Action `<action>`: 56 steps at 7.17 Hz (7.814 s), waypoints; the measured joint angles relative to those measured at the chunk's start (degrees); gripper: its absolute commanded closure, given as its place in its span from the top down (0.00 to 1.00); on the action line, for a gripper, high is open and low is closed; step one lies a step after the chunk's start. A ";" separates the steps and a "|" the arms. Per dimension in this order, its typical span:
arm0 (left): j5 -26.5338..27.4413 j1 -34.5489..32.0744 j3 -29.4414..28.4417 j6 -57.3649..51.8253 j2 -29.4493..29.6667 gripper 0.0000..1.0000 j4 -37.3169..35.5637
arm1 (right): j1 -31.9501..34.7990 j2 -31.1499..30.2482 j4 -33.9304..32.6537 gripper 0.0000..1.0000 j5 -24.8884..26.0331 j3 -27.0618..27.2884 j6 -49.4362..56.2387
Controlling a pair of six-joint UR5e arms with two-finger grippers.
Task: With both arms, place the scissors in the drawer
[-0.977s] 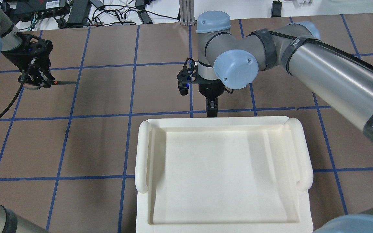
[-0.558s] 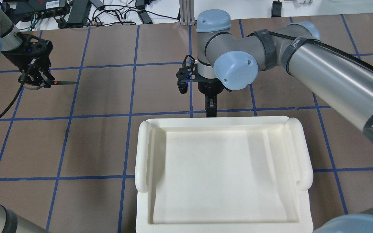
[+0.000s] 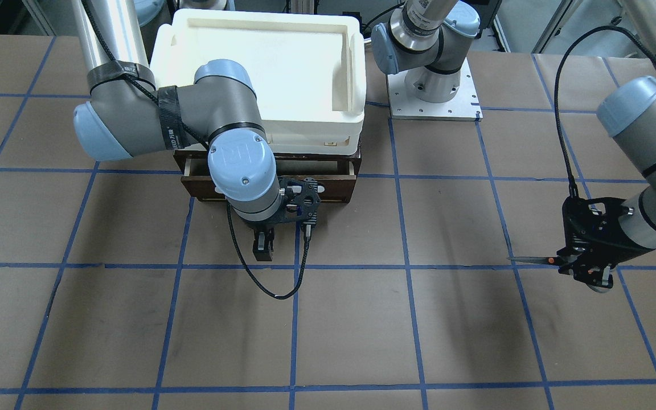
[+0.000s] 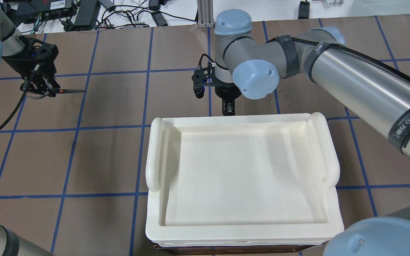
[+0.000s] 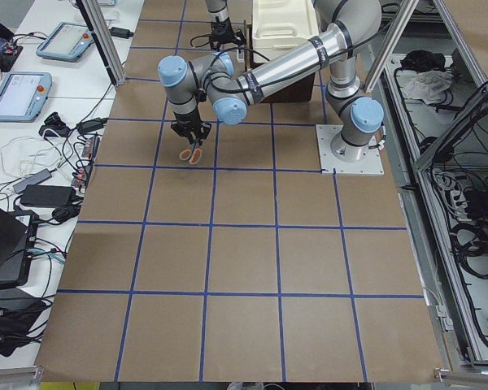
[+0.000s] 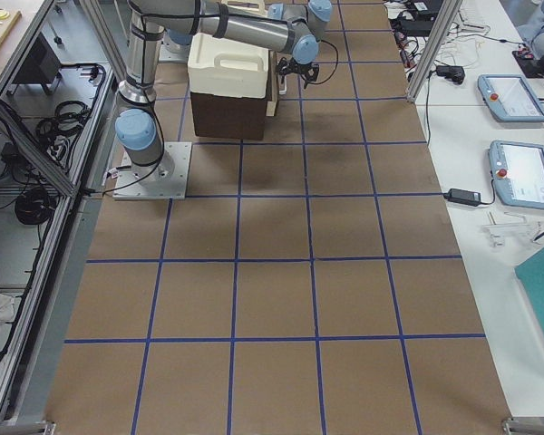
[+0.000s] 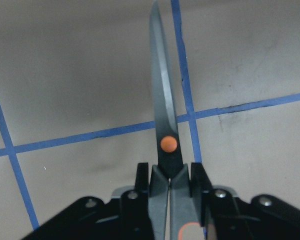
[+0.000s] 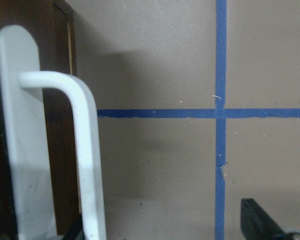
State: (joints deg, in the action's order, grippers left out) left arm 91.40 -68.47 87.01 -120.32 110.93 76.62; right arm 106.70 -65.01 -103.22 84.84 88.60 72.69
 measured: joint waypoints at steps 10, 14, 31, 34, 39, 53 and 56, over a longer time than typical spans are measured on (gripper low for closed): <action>0.07 0.00 0.00 -0.07 0.11 0.00 0.19 | -1.16 4.99 -3.42 1.00 0.85 -6.58 1.98; 0.01 0.00 0.12 -0.35 0.27 0.00 0.22 | -2.33 6.02 -5.25 1.00 0.69 -8.63 2.12; -2.74 -21.14 0.16 21.69 -5.12 0.00 2.33 | -16.35 -12.17 9.68 1.00 -2.45 -11.14 -20.67; -3.86 -29.29 0.48 28.82 -7.56 0.00 4.71 | -17.36 -16.48 14.52 1.00 -1.88 -10.90 -41.93; -5.53 -39.08 0.85 35.19 -5.84 0.00 3.51 | -17.05 -22.60 19.39 1.00 2.79 -7.80 -58.07; -4.86 -44.79 0.25 47.94 -3.86 0.58 0.95 | -17.40 -27.83 21.40 1.00 6.97 -5.50 -67.78; -4.77 -38.41 -1.68 69.09 -8.41 0.78 1.49 | -17.91 -29.91 24.80 1.00 6.78 -4.97 -67.85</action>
State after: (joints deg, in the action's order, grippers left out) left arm 86.62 -106.88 85.33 -51.23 102.52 78.11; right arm 88.78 -94.91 -78.43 91.61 83.64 4.84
